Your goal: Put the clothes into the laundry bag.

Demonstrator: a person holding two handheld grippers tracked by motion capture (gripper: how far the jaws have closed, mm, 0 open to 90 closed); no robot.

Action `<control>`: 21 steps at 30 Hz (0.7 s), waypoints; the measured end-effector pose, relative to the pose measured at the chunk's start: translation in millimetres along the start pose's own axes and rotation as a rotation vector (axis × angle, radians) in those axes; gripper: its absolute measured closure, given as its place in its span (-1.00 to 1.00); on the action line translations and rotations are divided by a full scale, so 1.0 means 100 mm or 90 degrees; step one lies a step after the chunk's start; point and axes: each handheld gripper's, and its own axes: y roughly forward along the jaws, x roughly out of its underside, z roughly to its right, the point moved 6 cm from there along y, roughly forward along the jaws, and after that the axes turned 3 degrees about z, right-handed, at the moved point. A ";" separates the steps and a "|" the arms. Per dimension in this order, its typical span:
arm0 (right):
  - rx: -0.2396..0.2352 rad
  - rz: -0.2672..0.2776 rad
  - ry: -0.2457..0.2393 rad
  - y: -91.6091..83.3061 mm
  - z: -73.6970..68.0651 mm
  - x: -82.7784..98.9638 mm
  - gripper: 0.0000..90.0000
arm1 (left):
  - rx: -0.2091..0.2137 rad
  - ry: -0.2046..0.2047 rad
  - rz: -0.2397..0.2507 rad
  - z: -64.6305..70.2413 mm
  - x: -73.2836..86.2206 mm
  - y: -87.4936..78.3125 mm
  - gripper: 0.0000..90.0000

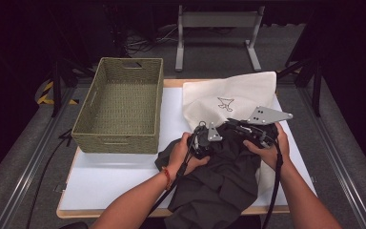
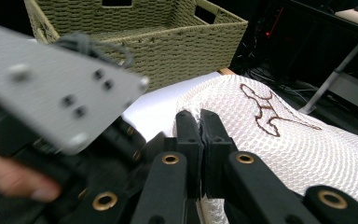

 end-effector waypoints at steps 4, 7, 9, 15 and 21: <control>-0.002 -0.001 0.009 0.00 0.01 0.04 0.97 | -0.031 -0.056 0.015 -0.14 -0.04 0.04 0.74; -0.001 -0.007 0.009 0.01 0.01 0.07 0.97 | -0.016 -0.088 0.033 -0.20 -0.09 0.03 0.73; 0.001 -0.016 0.007 0.02 0.02 0.09 0.97 | -0.013 -0.092 0.042 -0.20 -0.11 0.01 0.72; -0.001 -0.038 0.013 0.03 0.03 0.22 0.97 | 0.059 -0.051 0.089 -0.03 -0.05 -0.18 0.01; 0.009 -0.049 0.005 0.02 0.04 0.26 0.97 | 0.126 0.009 0.139 0.13 0.09 -0.65 -0.46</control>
